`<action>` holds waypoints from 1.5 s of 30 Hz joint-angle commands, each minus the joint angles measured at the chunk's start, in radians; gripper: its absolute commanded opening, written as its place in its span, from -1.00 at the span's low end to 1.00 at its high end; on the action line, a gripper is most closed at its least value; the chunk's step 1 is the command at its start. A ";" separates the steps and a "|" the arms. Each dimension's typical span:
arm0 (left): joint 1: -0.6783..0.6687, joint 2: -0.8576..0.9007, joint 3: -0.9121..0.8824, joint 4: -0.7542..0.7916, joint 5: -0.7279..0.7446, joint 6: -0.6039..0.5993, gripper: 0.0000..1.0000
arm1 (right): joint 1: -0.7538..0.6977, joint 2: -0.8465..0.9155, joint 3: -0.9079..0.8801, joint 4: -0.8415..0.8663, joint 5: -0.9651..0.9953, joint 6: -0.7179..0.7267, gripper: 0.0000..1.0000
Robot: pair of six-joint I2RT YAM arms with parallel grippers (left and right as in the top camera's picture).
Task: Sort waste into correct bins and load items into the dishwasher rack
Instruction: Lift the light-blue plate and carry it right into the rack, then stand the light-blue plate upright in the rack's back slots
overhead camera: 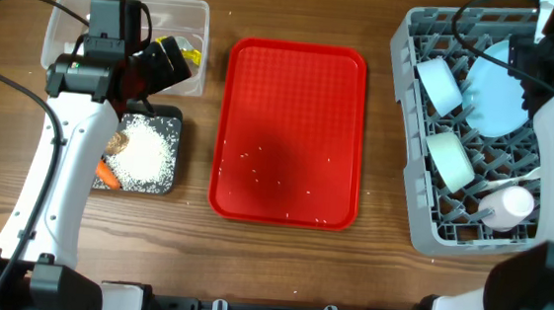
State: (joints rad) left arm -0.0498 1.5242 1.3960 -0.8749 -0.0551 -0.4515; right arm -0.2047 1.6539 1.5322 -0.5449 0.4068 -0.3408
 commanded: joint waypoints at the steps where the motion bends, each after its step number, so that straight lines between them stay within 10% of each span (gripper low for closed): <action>1: 0.002 -0.004 0.006 0.002 -0.006 -0.009 1.00 | -0.001 -0.192 0.013 -0.017 -0.157 0.164 0.94; 8: 0.002 -0.004 0.006 0.002 -0.006 -0.009 1.00 | 0.001 -0.365 0.013 -0.219 -0.762 0.255 0.99; 45: 0.002 -0.004 0.006 0.002 -0.006 -0.009 1.00 | 0.208 -0.290 0.012 -0.327 -0.703 0.288 0.99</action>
State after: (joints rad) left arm -0.0494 1.5238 1.3960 -0.8749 -0.0551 -0.4515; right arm -0.0006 1.3643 1.5429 -0.8627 -0.3180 -0.0635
